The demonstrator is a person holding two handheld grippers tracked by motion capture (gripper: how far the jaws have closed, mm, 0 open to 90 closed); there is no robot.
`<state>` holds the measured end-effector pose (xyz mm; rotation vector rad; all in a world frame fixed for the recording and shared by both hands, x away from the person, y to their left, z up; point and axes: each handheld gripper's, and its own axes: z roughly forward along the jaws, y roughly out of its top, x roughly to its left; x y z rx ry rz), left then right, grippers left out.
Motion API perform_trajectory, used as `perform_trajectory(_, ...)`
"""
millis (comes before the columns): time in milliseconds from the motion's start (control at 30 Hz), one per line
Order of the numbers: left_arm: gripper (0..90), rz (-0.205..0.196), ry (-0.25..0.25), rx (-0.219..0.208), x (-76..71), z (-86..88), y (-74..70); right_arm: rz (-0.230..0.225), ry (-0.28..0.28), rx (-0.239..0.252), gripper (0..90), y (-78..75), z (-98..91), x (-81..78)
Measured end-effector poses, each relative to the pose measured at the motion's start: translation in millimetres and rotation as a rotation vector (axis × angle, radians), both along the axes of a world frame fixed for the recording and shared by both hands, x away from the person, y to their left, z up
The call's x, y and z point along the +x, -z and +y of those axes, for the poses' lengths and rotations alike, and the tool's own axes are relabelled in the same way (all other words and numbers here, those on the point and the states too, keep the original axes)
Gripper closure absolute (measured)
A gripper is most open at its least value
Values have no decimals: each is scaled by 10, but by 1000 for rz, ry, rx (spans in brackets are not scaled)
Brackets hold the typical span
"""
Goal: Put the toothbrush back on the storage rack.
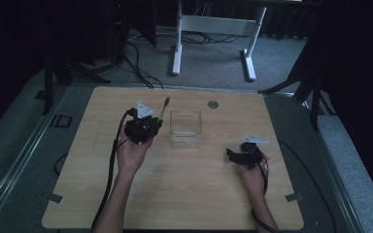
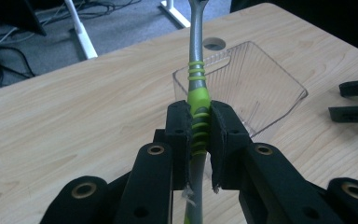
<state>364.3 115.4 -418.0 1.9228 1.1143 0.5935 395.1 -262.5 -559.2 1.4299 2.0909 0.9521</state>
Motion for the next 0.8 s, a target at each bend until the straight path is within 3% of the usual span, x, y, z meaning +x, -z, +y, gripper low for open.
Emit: perform_trajectory(800,788,-13,39,-45,52,-80,6,1,-1,3,268,0,-4,0)
